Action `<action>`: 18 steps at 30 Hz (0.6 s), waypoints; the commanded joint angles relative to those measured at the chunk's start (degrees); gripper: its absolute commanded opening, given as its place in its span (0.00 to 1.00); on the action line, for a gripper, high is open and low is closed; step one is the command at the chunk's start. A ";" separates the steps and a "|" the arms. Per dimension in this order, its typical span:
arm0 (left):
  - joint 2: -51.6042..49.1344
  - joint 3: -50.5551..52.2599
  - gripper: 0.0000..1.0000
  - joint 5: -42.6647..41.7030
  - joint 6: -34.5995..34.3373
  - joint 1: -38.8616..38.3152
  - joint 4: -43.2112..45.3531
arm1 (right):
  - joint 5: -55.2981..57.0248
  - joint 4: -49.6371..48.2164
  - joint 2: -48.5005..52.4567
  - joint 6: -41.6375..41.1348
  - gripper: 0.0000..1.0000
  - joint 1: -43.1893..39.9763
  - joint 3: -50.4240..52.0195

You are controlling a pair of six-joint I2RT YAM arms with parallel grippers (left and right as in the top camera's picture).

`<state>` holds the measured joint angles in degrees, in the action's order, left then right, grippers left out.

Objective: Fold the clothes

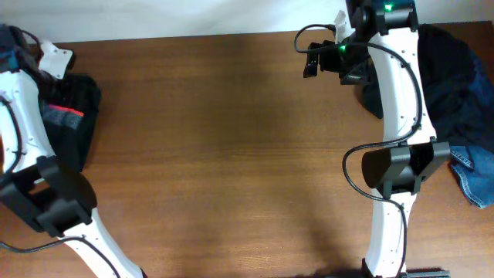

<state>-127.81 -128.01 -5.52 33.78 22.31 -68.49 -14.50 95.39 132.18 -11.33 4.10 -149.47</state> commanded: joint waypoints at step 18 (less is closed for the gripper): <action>-3.37 -1.36 0.87 -6.43 7.08 -5.11 3.39 | -0.28 -0.28 -0.46 0.61 0.99 0.00 -0.70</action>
<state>-130.37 -128.11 -10.61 38.63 19.05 -66.11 -14.50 95.31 132.18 -11.31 4.10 -149.47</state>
